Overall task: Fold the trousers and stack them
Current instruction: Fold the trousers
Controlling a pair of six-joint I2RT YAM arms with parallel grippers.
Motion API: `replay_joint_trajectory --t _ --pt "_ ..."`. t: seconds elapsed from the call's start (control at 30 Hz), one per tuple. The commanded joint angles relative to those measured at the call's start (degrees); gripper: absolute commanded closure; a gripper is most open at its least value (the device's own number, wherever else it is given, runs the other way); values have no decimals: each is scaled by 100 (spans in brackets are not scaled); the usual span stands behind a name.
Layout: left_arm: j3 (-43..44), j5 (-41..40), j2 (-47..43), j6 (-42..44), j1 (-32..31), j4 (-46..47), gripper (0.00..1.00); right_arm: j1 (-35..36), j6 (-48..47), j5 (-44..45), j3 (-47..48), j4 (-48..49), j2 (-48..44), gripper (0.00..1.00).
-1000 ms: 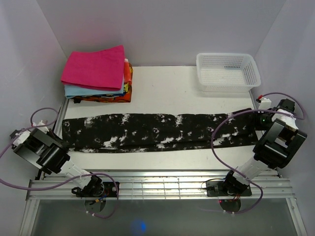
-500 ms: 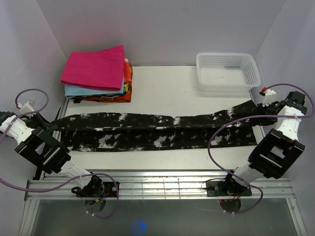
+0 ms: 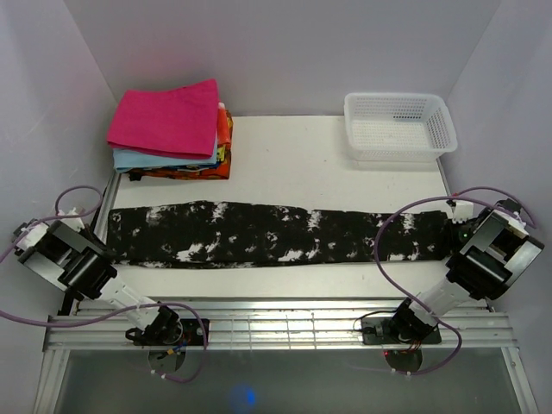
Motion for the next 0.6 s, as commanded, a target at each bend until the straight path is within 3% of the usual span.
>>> replay_joint_trajectory --t 0.0,0.03,0.07,0.1,0.17,0.23,0.3,0.33,0.4,0.57 --pt "-113 -546 85 306 138 696 84 -114 -215 608 -16 800 143 77" --pt "-95 -547 85 314 155 714 75 -131 -206 591 -7 791 100 69" --pt "-69 -555 76 306 164 731 58 -140 -215 573 -16 756 -40 62" --pt "-25 -555 59 314 173 731 51 -132 -241 538 1 712 -128 54" --pt "168 -486 -46 349 191 618 40 -149 -294 477 63 476 -374 50" --pt "326 -327 -178 411 191 495 35 -149 -346 380 264 169 -533 35" --pt "598 -274 -449 524 182 354 30 -140 -416 275 544 -43 -761 29" --pt "721 -231 -556 612 182 301 29 -140 -417 239 651 -174 -892 22" --pt "818 -239 -897 762 182 257 23 -149 -408 169 835 -298 -981 20" --pt "959 -20 -1505 1008 59 187 21 96 -382 -130 1153 -501 -1166 25"
